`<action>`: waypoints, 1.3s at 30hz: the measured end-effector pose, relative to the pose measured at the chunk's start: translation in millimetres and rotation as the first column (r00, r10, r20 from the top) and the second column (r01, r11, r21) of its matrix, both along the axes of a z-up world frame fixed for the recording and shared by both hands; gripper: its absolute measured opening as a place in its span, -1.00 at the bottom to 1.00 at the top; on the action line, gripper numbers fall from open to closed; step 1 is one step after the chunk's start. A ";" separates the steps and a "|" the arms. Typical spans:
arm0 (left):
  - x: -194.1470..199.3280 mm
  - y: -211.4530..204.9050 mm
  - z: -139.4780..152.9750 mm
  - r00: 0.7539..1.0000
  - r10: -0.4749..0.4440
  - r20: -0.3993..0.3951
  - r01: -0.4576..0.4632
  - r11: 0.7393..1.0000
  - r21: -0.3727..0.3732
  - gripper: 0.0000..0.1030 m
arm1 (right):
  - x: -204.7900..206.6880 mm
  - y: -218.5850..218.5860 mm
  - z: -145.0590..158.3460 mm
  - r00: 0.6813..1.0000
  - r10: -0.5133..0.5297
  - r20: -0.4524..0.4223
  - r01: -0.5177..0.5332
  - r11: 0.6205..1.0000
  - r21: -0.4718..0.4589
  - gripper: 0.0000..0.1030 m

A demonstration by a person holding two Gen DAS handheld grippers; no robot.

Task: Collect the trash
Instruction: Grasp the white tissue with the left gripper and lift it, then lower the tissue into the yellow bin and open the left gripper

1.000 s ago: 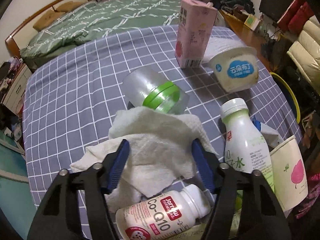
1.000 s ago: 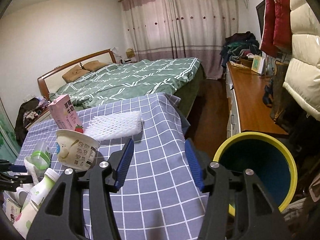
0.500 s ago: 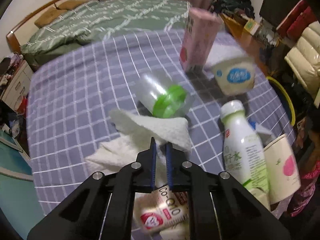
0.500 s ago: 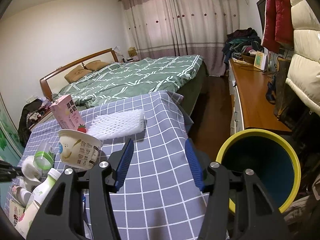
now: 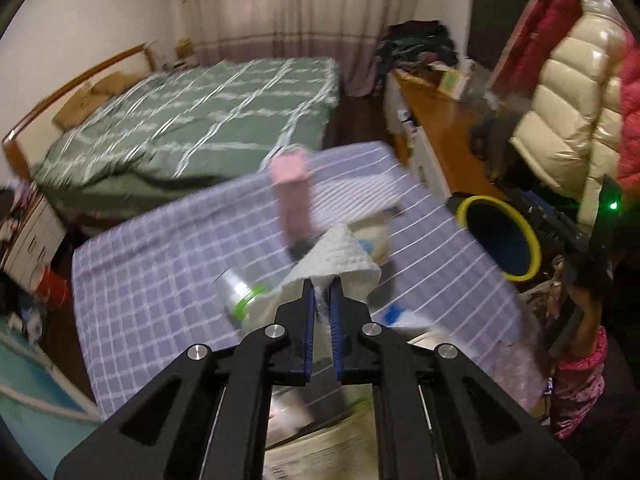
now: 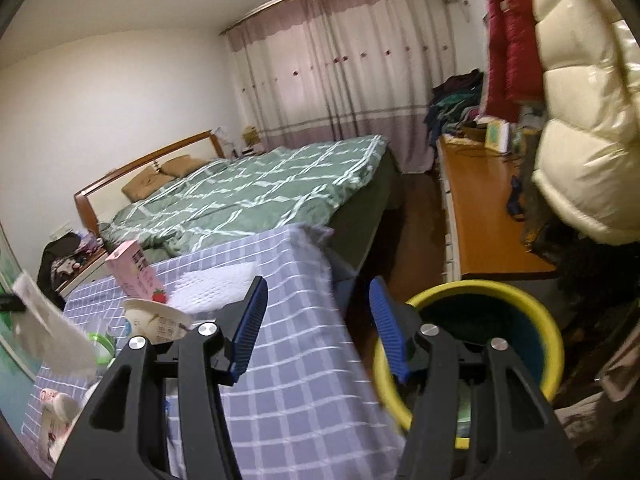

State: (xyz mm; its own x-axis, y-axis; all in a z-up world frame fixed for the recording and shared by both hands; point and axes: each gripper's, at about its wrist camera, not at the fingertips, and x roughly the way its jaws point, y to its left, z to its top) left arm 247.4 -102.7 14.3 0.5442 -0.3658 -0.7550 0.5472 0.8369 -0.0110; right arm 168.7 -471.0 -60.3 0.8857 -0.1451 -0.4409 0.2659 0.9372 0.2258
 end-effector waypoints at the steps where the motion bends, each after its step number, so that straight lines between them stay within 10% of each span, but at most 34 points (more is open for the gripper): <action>1: -2.4 -14.3 8.6 0.999 -0.033 0.007 0.034 0.999 -0.007 -0.85 | -10.2 -7.6 3.5 1.000 -0.015 0.004 0.015 1.000 -0.009 -0.01; 10: -24.2 -157.3 36.5 0.960 -0.277 0.037 0.277 0.961 0.000 -0.85 | -83.4 -59.6 8.2 0.988 -0.156 0.009 0.156 0.986 -0.065 -0.01; 23: -23.0 -351.5 -30.7 0.896 -0.435 -0.086 0.440 0.897 0.047 -0.85 | -159.1 -117.2 -5.7 0.958 -0.285 0.006 0.286 0.958 -0.023 -0.01; 31: -1.0 -403.4 -119.4 0.869 -0.371 -0.329 0.421 0.902 0.094 -0.84 | -164.0 -126.6 -11.7 0.959 -0.284 -0.006 0.284 0.959 0.003 -0.01; 37: 5.4 -408.6 -131.4 0.873 -0.351 -0.338 0.394 0.917 0.065 -0.85 | -168.9 -132.0 -11.5 0.955 -0.297 -0.007 0.297 0.955 0.013 -0.01; 39: 9.1 -411.8 -132.1 0.876 -0.354 -0.328 0.389 0.920 0.049 -0.37 | -169.6 -132.9 -11.0 0.953 -0.302 -0.005 0.302 0.953 0.017 -0.01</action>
